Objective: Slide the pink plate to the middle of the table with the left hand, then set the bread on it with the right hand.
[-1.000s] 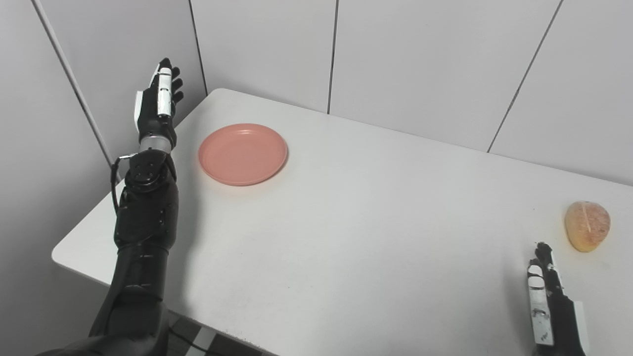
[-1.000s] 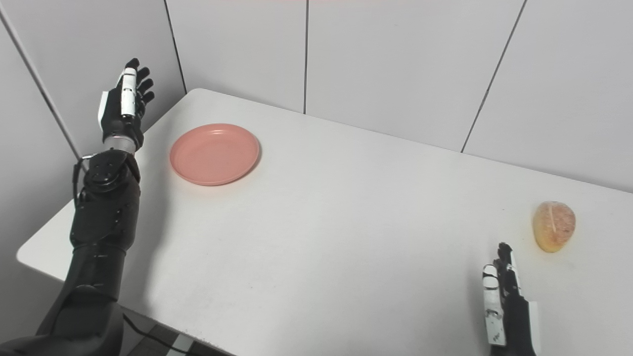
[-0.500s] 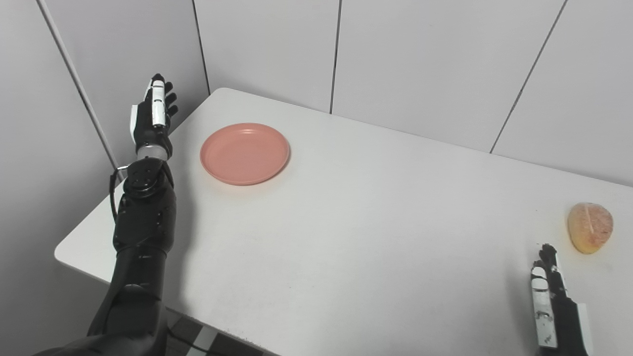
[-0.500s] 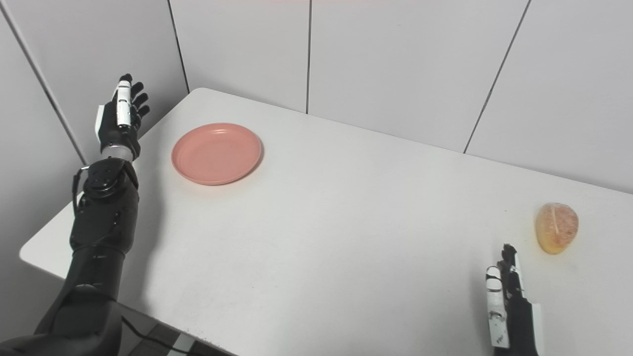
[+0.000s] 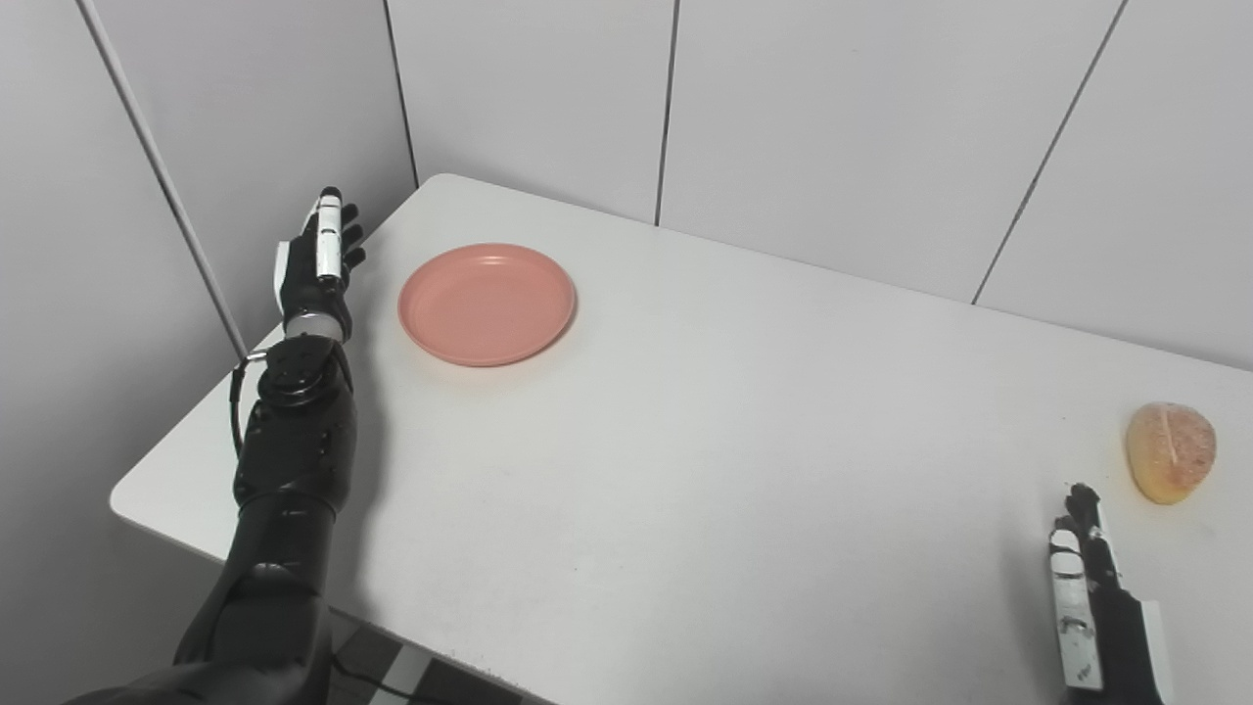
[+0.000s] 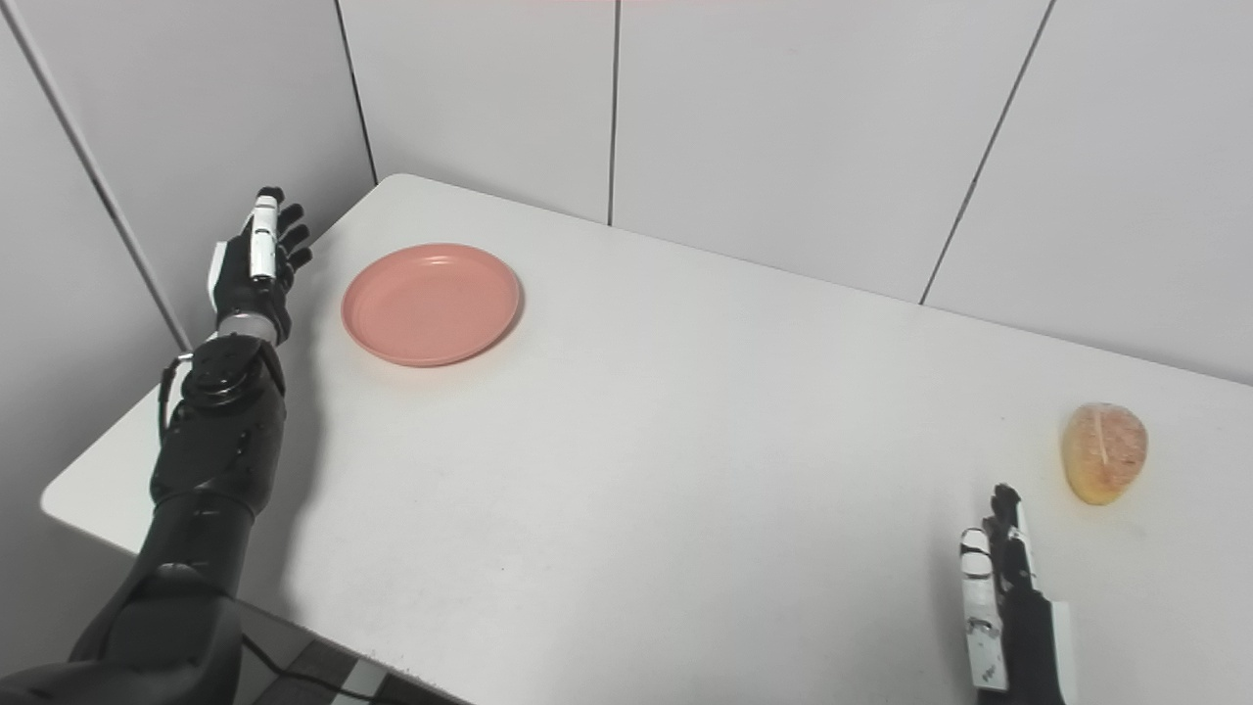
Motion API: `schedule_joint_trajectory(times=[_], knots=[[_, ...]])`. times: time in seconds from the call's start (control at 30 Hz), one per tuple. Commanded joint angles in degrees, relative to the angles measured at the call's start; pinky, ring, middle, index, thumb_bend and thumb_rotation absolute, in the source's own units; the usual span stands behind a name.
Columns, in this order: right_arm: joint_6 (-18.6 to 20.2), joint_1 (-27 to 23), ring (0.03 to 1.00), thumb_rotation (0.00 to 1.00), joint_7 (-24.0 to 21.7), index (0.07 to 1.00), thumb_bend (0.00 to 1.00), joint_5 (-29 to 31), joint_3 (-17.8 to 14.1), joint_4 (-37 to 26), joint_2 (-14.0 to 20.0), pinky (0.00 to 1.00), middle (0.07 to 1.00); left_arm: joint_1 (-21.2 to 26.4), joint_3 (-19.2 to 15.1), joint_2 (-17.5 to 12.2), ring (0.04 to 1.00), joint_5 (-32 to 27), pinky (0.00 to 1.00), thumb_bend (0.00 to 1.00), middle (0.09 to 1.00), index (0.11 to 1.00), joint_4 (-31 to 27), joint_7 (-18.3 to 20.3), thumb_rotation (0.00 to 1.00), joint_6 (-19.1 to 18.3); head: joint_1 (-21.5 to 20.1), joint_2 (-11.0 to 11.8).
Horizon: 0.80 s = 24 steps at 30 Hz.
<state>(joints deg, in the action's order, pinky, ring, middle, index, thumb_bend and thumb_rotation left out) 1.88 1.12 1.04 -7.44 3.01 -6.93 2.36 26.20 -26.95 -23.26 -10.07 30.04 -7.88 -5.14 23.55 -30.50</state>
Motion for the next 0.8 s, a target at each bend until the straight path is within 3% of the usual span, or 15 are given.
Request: schedule_joint_trajectory(times=[0.0,0.5,0.77], knots=[[-0.56,-1.16,0.983,1.00,-0.16,0.972,0.12,0.06,-0.21,-2.40,0.11,0.98,0.986,2.52,0.27,-2.20,0.897,0.32,0.91,0.36,0.891,0.890,-0.14,-0.95,1.00,3.08,-0.07,-0.03],[-0.90,-1.12,0.976,1.00,-0.04,0.965,0.11,-0.32,-0.22,-2.48,-0.09,0.98,0.980,4.02,2.79,-1.53,0.893,-0.78,0.86,0.32,0.895,0.892,4.03,1.19,1.00,2.43,-0.32,-0.25],[-0.54,-1.06,0.974,1.00,-0.02,0.962,0.12,-0.68,-0.04,-2.86,-0.30,0.97,0.976,5.81,5.01,-0.48,0.923,-1.63,0.91,0.36,0.909,0.890,7.90,2.22,1.00,3.20,-0.45,-0.25]])
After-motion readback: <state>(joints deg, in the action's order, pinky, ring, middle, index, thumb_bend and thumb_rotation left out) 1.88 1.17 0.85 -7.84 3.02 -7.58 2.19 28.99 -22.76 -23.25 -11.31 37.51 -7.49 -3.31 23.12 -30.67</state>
